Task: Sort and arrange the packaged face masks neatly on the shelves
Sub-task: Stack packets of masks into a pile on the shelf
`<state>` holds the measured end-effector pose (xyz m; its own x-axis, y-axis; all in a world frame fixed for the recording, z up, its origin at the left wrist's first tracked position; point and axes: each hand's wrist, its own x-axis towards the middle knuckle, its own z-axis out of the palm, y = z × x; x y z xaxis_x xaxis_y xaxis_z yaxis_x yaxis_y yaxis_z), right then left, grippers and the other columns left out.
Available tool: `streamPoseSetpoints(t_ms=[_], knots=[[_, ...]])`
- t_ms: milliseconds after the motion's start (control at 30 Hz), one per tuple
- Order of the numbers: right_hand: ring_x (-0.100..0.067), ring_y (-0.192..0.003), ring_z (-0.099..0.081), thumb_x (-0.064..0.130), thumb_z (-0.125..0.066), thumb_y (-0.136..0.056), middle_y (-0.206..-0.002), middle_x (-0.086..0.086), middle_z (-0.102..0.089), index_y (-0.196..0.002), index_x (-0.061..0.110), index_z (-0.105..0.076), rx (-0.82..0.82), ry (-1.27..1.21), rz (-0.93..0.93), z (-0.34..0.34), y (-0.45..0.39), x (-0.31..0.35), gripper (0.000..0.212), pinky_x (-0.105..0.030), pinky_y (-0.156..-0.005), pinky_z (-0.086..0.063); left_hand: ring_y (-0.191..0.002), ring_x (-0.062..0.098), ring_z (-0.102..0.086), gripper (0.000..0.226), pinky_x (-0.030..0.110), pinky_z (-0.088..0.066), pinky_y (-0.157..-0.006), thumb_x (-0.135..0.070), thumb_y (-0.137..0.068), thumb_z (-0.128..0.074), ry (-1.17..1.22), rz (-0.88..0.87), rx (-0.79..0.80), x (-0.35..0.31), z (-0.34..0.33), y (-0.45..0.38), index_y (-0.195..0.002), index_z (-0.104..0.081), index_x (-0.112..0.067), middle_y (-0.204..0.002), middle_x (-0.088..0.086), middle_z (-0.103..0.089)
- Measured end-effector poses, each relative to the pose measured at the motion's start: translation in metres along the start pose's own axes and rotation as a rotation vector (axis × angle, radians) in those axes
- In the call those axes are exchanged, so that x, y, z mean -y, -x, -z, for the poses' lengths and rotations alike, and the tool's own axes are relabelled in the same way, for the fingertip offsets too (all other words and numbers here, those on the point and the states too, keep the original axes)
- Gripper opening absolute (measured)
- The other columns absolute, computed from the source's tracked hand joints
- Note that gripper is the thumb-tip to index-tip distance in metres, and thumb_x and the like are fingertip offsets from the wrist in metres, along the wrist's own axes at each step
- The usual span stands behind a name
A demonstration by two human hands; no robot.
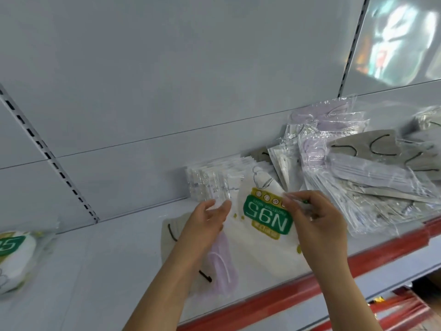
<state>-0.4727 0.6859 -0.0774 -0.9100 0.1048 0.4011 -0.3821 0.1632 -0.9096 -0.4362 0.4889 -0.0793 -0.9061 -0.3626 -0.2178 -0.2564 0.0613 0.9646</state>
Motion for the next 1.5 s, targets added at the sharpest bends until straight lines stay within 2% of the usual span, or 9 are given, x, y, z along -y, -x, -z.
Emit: streamPoseSetpoints(t_ms=[100,333,533,633,767,900,1033,1300,1500], knots=[[-0.007,-0.079,-0.067,0.015,-0.071,-0.086,-0.083,0.007,-0.071,-0.082,0.025,-0.072,0.006,-0.295,0.004,-0.008,-0.002,0.013,0.01,-0.018,-0.065,-0.055,-0.117,0.022,-0.068,0.092,0.042,-0.047,-0.11,-0.065,-0.069,-0.081,0.276,0.074,0.1,-0.005,0.007,-0.001,-0.145,-0.049,-0.024,-0.136,0.004,-0.065],[-0.013,-0.105,-0.068,0.022,-0.075,-0.086,-0.117,0.012,-0.07,-0.092,0.025,-0.067,0.469,-0.354,-0.219,-0.083,-0.002,0.03,0.011,-0.038,-0.091,-0.052,-0.099,0.028,-0.073,0.04,0.037,-0.059,-0.083,-0.018,-0.084,-0.074,0.473,-0.081,-0.096,-0.014,0.094,0.02,-0.119,-0.067,0.0,-0.113,0.018,-0.075],[-0.02,-0.085,-0.075,0.027,-0.071,-0.088,-0.095,-0.003,-0.078,-0.115,0.016,-0.065,1.025,-0.302,-0.366,-0.195,0.041,0.085,0.03,-0.035,-0.072,-0.061,-0.093,0.026,-0.076,0.032,0.042,-0.062,-0.082,-0.028,-0.084,-0.077,0.421,-0.058,-0.438,-0.011,0.213,0.059,-0.108,-0.074,-0.007,-0.099,0.01,-0.079],[-0.024,-0.09,-0.075,0.021,-0.068,-0.092,-0.097,-0.008,-0.078,-0.109,0.004,-0.068,1.037,-0.381,-0.456,-0.255,0.062,0.11,0.024,-0.031,-0.072,-0.061,-0.065,0.015,-0.072,0.018,0.024,-0.056,-0.055,-0.027,-0.093,-0.07,0.492,-0.113,-0.495,-0.009,0.266,0.083,-0.097,-0.073,-0.009,-0.08,0.004,-0.077],[-0.026,-0.095,-0.074,0.021,-0.067,-0.094,-0.103,-0.009,-0.077,-0.11,0.006,-0.067,1.048,-0.453,-0.504,-0.314,0.091,0.138,0.022,-0.033,-0.075,-0.06,-0.083,0.02,-0.072,0.015,0.032,-0.059,-0.072,-0.02,-0.097,-0.064,0.474,-0.16,-0.623,0.002,0.325,0.105,-0.1,-0.073,-0.009,-0.093,0.006,-0.077],[-0.024,-0.095,-0.075,0.017,-0.066,-0.094,-0.103,-0.007,-0.077,-0.115,0.006,-0.065,1.134,-0.457,-0.558,-0.344,0.111,0.152,0.024,-0.039,-0.084,-0.059,-0.102,0.026,-0.073,0.021,0.039,-0.057,-0.086,-0.022,-0.095,-0.068,0.326,-0.096,-0.645,0.013,0.365,0.11,-0.112,-0.075,-0.011,-0.106,0.007,-0.079],[-0.023,-0.096,-0.074,0.03,-0.065,-0.093,-0.102,-0.004,-0.078,-0.117,0.013,-0.068,1.224,-0.37,-0.582,-0.354,0.12,0.156,0.029,-0.043,-0.095,-0.056,-0.078,0.01,-0.072,0.007,0.025,-0.053,-0.07,-0.024,-0.093,-0.072,-0.054,-0.095,-0.61,-0.006,0.409,0.102,-0.091,-0.076,-0.02,-0.081,-0.008,-0.078],[-0.027,-0.077,-0.076,0.029,-0.064,-0.094,-0.089,-0.02,-0.076,-0.11,0.004,-0.063,1.061,-0.401,-0.774,-0.355,0.11,0.154,0.03,-0.025,-0.053,-0.058,-0.08,-0.004,-0.067,0.011,0.012,-0.049,-0.072,-0.028,-0.095,-0.07,-0.741,-0.11,-0.231,-0.061,0.458,0.049,-0.105,-0.072,-0.028,-0.091,-0.016,-0.073],[-0.019,-0.055,-0.069,0.055,-0.047,-0.098,-0.065,-0.009,-0.074,-0.083,-0.002,-0.071,1.148,0.309,-0.366,-0.352,0.151,0.143,0.064,-0.023,-0.048,-0.05,-0.116,0.02,-0.055,0.033,0.041,-0.044,-0.101,-0.039,-0.097,-0.059,-1.151,-0.384,-0.569,-0.014,0.434,0.053,-0.125,-0.063,-0.022,-0.123,-0.001,-0.06]])
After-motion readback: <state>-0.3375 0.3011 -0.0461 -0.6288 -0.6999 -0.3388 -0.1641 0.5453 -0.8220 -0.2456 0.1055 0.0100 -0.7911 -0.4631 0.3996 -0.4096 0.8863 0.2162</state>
